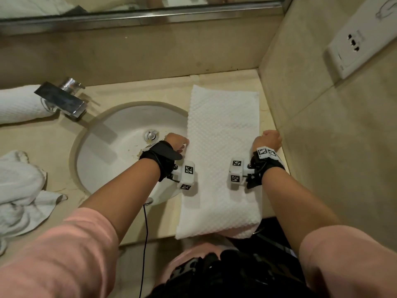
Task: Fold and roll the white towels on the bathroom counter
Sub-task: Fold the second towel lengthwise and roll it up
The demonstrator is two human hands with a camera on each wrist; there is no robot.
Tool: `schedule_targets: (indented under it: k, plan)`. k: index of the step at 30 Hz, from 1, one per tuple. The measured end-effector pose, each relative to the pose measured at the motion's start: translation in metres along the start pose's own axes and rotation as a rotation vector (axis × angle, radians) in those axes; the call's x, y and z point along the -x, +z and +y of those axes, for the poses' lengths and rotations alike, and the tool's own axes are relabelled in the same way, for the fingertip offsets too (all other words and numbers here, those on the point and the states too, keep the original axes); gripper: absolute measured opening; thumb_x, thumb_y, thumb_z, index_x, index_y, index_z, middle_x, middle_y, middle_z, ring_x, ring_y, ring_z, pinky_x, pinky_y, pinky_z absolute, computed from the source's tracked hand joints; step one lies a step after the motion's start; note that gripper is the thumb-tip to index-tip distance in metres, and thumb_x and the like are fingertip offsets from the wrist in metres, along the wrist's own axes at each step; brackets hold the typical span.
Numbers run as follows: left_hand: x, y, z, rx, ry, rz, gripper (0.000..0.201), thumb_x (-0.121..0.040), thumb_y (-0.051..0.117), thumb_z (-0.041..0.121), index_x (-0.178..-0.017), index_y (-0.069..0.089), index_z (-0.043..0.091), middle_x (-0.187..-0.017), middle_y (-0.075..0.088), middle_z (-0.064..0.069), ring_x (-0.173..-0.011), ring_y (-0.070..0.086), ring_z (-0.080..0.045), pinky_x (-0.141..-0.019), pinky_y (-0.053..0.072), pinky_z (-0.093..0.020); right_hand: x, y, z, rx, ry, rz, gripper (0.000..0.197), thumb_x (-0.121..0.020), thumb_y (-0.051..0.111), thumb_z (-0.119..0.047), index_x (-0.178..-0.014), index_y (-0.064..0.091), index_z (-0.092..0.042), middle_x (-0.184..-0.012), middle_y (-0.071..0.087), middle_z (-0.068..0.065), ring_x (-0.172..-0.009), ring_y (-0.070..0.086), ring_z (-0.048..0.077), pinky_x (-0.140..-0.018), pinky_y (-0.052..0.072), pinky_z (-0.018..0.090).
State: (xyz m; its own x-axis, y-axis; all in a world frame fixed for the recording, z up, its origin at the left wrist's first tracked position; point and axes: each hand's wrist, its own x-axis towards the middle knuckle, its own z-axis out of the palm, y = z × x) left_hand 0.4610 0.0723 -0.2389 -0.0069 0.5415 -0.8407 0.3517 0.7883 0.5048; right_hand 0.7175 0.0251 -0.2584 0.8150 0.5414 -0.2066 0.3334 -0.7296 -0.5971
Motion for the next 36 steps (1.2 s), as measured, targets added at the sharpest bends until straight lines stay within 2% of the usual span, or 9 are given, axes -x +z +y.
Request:
schedule_targets:
  k: [3, 5, 11, 16, 20, 25, 29, 32, 36]
  plan:
    - [0.019, -0.011, -0.019, 0.046, 0.045, -0.022, 0.034, -0.095, 0.055, 0.012, -0.127, 0.049, 0.004, -0.114, 0.053, -0.009, -0.101, 0.051, -0.019, -0.087, 0.042, -0.029, 0.031, -0.012, 0.018, -0.085, 0.028, 0.051, 0.036, -0.083, 0.042, 0.009, -0.11, 0.059, -0.006, -0.125, 0.053, 0.014, -0.116, 0.049, 0.032, -0.095, 0.04, 0.036]
    - [0.038, -0.019, -0.039, 0.083, 0.059, -0.093, 0.038, -0.096, 0.055, 0.017, -0.131, 0.048, 0.003, -0.124, 0.053, -0.008, -0.108, 0.052, -0.02, -0.091, 0.042, -0.031, 0.064, -0.016, 0.036, -0.135, -0.044, 0.075, 0.038, -0.079, 0.039, 0.015, -0.105, 0.059, -0.004, -0.118, 0.056, 0.014, -0.11, 0.05, 0.031, -0.089, 0.04, 0.035]
    - [0.098, -0.037, -0.11, 0.127, 0.034, -0.202, 0.012, -0.096, 0.056, 0.021, -0.087, 0.055, 0.012, -0.096, 0.056, -0.004, -0.08, 0.053, -0.015, -0.085, 0.044, -0.03, 0.16, -0.031, 0.098, -0.22, -0.186, 0.081, 0.042, -0.073, 0.033, 0.021, -0.096, 0.059, -0.004, -0.106, 0.055, 0.014, -0.097, 0.05, 0.025, -0.081, 0.04, 0.029]
    - [0.136, -0.042, -0.176, 0.157, -0.004, -0.292, 0.033, -0.1, 0.047, 0.021, -0.068, 0.043, 0.011, -0.051, 0.049, -0.003, -0.048, 0.047, -0.016, -0.041, 0.047, -0.023, 0.214, -0.056, 0.147, -0.19, -0.127, 0.08, 0.037, -0.074, 0.037, 0.017, -0.099, 0.06, 0.001, -0.112, 0.057, 0.02, -0.109, 0.048, 0.035, -0.092, 0.038, 0.036]
    - [0.16, -0.04, -0.221, 0.082, -0.011, -0.287, 0.036, -0.102, 0.039, 0.023, -0.068, 0.041, 0.012, -0.044, 0.047, -0.001, -0.054, 0.042, -0.016, -0.047, 0.046, -0.022, 0.235, -0.072, 0.185, -0.137, 0.045, -0.017, 0.026, -0.081, 0.05, 0.005, -0.103, 0.064, 0.0, -0.117, 0.061, 0.02, -0.113, 0.054, 0.037, -0.099, 0.044, 0.042]
    - [0.175, -0.03, -0.261, 0.025, -0.026, -0.272, 0.033, -0.102, 0.04, 0.019, -0.071, 0.046, 0.011, -0.066, 0.054, -0.004, -0.047, 0.054, -0.015, -0.046, 0.048, -0.021, 0.241, -0.08, 0.217, -0.124, 0.151, -0.234, 0.013, -0.085, 0.053, -0.005, -0.088, 0.065, -0.001, -0.097, 0.063, 0.017, -0.095, 0.062, 0.034, -0.07, 0.038, 0.028]
    - [0.162, -0.019, -0.282, 0.106, -0.046, -0.288, 0.033, -0.1, 0.039, 0.018, -0.067, 0.033, 0.018, -0.047, 0.03, 0.004, -0.042, 0.029, -0.011, -0.052, 0.031, -0.025, 0.237, -0.084, 0.216, -0.106, 0.187, -0.402, 0.032, -0.098, 0.041, -0.01, -0.122, 0.061, -0.003, -0.128, 0.059, 0.01, -0.12, 0.053, 0.028, -0.089, 0.042, 0.026]
    - [0.157, -0.005, -0.289, 0.028, -0.05, -0.244, 0.008, -0.099, 0.046, 0.017, -0.098, 0.053, 0.015, -0.072, 0.05, -0.004, -0.064, 0.048, -0.017, -0.072, 0.046, -0.032, 0.224, -0.079, 0.222, 0.035, 0.175, -0.491, 0.036, -0.1, 0.041, -0.015, -0.132, 0.054, -0.005, -0.138, 0.052, 0.012, -0.126, 0.05, 0.028, -0.102, 0.042, 0.033]
    - [0.15, 0.015, -0.29, -0.093, -0.009, -0.146, 0.035, -0.095, 0.055, 0.022, -0.128, 0.054, 0.008, -0.11, 0.049, -0.009, -0.1, 0.053, -0.025, -0.077, 0.043, -0.033, 0.214, -0.083, 0.219, 0.077, 0.153, -0.605, 0.04, -0.09, 0.059, -0.021, -0.123, 0.059, 0.001, -0.126, 0.06, 0.02, -0.118, 0.057, 0.032, -0.097, 0.047, 0.037]
